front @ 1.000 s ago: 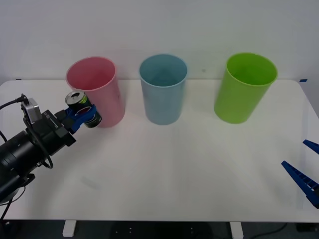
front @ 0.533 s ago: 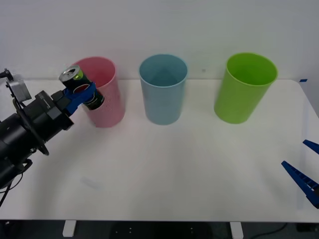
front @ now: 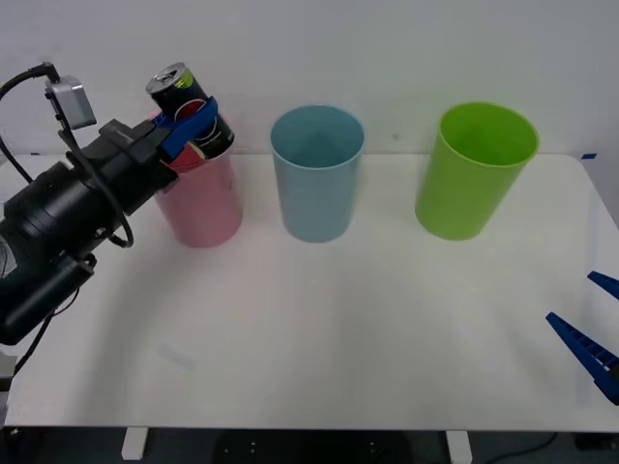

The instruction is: Grasp the object on the table and drop it into the matching bin: aluminum can to the light blue bin, PET bottle to the pink bin.

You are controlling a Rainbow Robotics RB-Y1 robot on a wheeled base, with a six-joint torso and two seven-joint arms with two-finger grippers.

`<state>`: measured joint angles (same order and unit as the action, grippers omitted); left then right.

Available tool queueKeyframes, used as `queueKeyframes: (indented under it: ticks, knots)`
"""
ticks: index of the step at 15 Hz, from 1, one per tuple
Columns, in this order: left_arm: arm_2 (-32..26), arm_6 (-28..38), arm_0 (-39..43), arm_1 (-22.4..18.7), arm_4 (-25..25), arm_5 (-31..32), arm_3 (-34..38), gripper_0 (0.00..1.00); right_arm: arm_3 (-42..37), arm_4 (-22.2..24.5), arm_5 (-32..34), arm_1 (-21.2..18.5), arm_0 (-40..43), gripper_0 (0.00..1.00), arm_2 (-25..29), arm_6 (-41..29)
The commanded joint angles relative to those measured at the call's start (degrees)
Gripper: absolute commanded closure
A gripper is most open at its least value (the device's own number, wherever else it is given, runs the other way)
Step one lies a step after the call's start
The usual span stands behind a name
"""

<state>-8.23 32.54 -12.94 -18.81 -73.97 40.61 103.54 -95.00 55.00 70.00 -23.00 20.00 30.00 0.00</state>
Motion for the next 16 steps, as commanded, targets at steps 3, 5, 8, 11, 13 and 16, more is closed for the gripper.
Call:
queueKeyframes:
  ticks: [3,5,8,11,13,16]
  knots:
    - [4.71,-0.55,-9.92,0.00,-3.28,-3.87,-9.76,1.00,0.00,0.00,0.00,0.00,0.00,0.00,0.00,0.00]
    - [6.21,-1.43,-14.22,0.00,-3.81,-4.04,-15.03,1.00,0.00,0.00,0.00,0.00,0.00,0.00,0.00,0.00]
    - [8.41,-4.59,-20.20,0.27,-4.60,-5.01,-22.86,1.00,0.00,0.00,0.00,0.00,0.00,0.00,0.00,0.00]
    - [10.95,-9.51,-26.35,0.44,-5.30,-5.71,-31.03,1.00,0.00,0.00,0.00,0.00,0.00,0.00,0.00,0.00]
    - [13.33,-10.13,-30.04,0.44,-5.13,-6.50,-35.42,1.00,0.00,0.00,0.00,0.00,0.00,0.00,0.00,0.00]
    - [14.65,-12.85,-34.96,2.38,-5.21,-7.73,-41.31,0.99,0.00,0.00,0.00,0.00,0.00,0.00,0.00,0.00]
